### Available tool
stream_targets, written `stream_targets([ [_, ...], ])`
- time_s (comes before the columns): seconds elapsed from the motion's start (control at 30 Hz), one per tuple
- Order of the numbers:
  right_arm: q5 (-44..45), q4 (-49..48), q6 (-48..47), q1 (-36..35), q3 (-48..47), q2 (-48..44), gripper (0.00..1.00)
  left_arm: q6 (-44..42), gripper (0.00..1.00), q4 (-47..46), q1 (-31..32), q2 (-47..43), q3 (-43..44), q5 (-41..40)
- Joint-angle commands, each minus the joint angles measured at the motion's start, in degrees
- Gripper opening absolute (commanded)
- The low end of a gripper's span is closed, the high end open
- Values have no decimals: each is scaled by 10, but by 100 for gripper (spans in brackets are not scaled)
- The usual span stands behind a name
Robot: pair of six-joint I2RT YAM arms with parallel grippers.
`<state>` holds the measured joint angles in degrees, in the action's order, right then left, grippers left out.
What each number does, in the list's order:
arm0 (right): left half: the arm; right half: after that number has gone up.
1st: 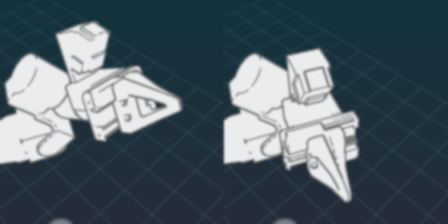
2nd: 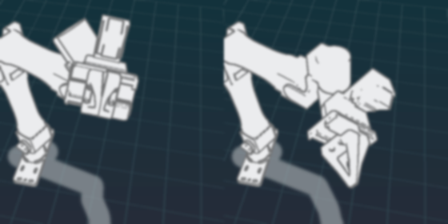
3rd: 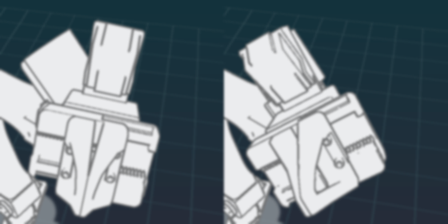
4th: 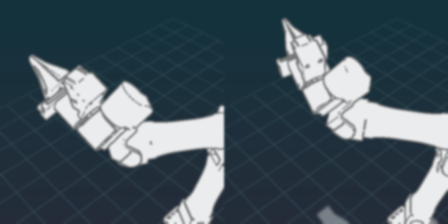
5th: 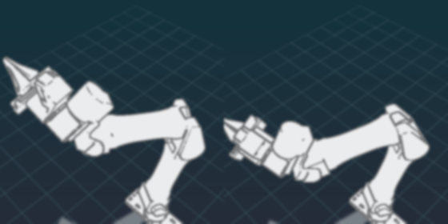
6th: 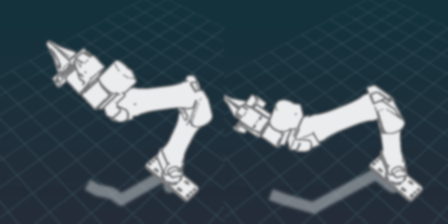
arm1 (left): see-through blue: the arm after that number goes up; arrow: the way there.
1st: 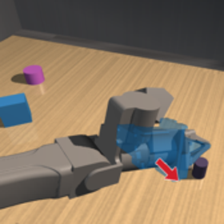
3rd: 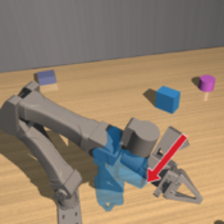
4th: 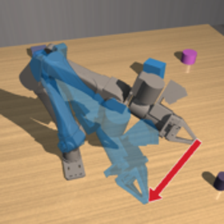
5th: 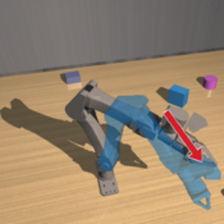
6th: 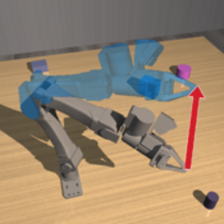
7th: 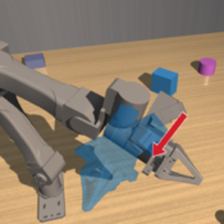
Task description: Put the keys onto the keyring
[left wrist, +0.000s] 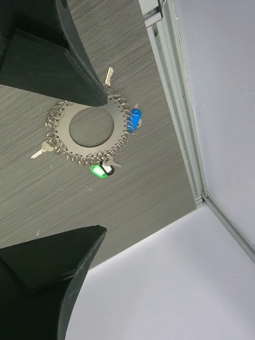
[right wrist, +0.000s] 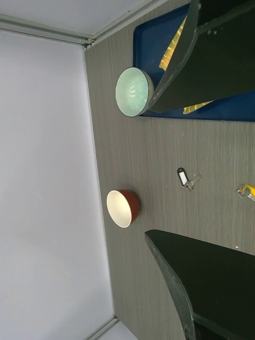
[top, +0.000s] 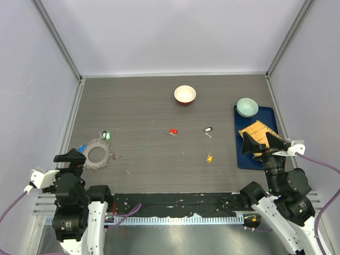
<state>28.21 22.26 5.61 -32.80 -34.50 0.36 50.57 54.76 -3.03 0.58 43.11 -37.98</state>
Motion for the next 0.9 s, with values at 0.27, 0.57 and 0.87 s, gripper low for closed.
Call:
stream_targets([
  [0.27,-10,-21,2,-4,-6,-2,100,53,100,19,-2,24,-17,-12],
  [0.57,-11,-21,1,-8,-6,-2,100,81,100,-40,-2,180,-73,101],
  [0.87,-9,-20,1,-10,-6,-2,100,77,89,-186,-1,458,-112,204],
])
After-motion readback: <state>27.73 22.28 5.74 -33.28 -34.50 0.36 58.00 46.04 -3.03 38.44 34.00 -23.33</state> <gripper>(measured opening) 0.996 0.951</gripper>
